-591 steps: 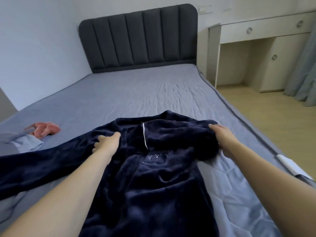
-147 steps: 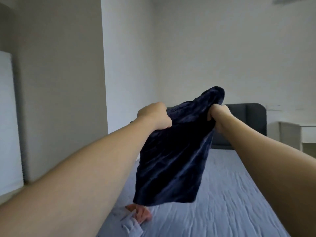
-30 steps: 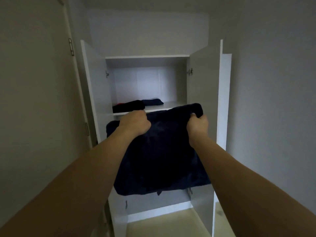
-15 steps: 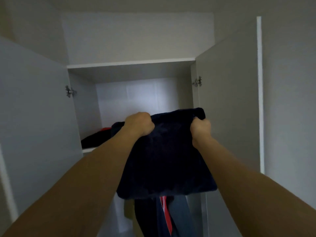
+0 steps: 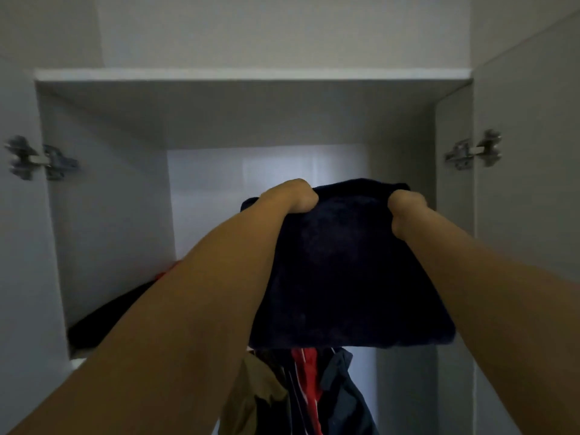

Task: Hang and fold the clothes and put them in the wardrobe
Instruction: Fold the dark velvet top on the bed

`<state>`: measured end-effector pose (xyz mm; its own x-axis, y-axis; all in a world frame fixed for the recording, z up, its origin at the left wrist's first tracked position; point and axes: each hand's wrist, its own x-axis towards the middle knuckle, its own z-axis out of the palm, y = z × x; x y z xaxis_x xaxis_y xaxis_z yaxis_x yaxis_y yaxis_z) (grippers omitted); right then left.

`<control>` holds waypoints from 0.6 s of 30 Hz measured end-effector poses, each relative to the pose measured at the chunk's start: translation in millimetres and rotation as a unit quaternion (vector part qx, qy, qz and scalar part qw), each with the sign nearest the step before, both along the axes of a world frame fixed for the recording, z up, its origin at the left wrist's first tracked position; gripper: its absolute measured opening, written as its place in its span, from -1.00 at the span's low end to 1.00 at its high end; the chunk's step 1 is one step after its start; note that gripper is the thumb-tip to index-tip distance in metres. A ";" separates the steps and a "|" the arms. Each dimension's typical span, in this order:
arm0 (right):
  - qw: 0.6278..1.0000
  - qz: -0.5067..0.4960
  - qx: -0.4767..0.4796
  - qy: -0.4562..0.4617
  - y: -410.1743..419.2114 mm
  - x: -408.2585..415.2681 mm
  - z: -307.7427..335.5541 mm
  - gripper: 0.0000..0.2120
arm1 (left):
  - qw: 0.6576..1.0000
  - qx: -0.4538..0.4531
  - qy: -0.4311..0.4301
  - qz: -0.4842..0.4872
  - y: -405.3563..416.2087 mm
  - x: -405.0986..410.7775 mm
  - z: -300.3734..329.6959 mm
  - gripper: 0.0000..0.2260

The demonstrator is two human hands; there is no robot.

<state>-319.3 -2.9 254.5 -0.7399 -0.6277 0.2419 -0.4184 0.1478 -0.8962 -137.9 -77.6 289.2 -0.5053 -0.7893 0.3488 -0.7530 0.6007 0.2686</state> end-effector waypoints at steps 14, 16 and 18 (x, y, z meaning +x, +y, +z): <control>0.895 0.059 0.392 0.205 -237.7 -78.1 -151.7 -0.60 | 0.984 0.162 -0.069 0.038 -229.8 -71.7 -182.2 -0.79; 0.890 0.074 0.390 0.223 -240.3 -83.7 -155.8 -0.63 | 0.983 0.165 -0.066 0.041 -238.0 -74.8 -183.5 -0.79; 0.892 0.082 0.389 0.215 -240.4 -84.2 -155.0 -0.63 | 0.982 0.172 -0.072 0.042 -241.0 -77.1 -183.1 -0.79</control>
<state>-403.5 -243.3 99.5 -0.5663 -0.8208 -0.0752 -0.7723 0.5602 -0.2995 -215.0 -318.6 106.1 -0.4579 -0.8889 -0.0163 -0.8408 0.4270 0.3327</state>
